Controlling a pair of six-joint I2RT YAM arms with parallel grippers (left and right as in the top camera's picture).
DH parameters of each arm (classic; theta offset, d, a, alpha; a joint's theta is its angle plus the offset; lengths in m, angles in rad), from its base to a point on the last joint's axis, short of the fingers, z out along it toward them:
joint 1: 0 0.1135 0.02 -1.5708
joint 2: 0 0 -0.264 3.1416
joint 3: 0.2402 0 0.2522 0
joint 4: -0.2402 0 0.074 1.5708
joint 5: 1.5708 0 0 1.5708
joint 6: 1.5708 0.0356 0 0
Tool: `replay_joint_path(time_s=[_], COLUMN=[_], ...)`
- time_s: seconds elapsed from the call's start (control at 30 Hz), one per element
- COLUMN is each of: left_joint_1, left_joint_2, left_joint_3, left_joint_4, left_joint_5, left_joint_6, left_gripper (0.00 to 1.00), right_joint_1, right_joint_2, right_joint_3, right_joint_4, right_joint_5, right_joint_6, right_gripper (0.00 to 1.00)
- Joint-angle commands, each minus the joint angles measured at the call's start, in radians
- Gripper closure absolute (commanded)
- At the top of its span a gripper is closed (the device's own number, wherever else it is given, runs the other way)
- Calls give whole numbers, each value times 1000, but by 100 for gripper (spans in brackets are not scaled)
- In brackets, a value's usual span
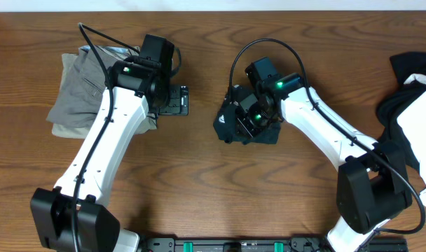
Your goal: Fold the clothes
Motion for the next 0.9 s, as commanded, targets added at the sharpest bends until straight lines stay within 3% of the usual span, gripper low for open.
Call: replay_joint_path(time_s=[0.0,0.1,0.13,0.27,0.5,0.67,0.87], left_joint_1=[1,1,1,1,1,-2,-4], left_joint_2=[8,8,8,8,9,9,9], left_joint_3=[-3,-3,-3,-3,-3,-3,-3], left_joint_4=[-3,-3,-2,-3,-2,6,17], left_joint_5=[-1,-1,-2,-1,-1,4,108], left_joint_6=[-8,-8,-8,-8,-8,-8,-6], left_gripper=[11,11,11,11,11,11,11], right_joint_1=[4,3,3,-16,-117,-178,-208], right_joint_2=[7,7,7,-30,-183,-206,-188], right_joint_3=[-16,-36,-36,-23,-11,-12,-17], right_joint_4=[7,19,17,14,14,-11,-63], right_joint_5=[5,5,5,21,321,316,323], right_joint_6=[2,2,2,22,182,196,229], right_gripper=[78,98,99,99,99,99,99])
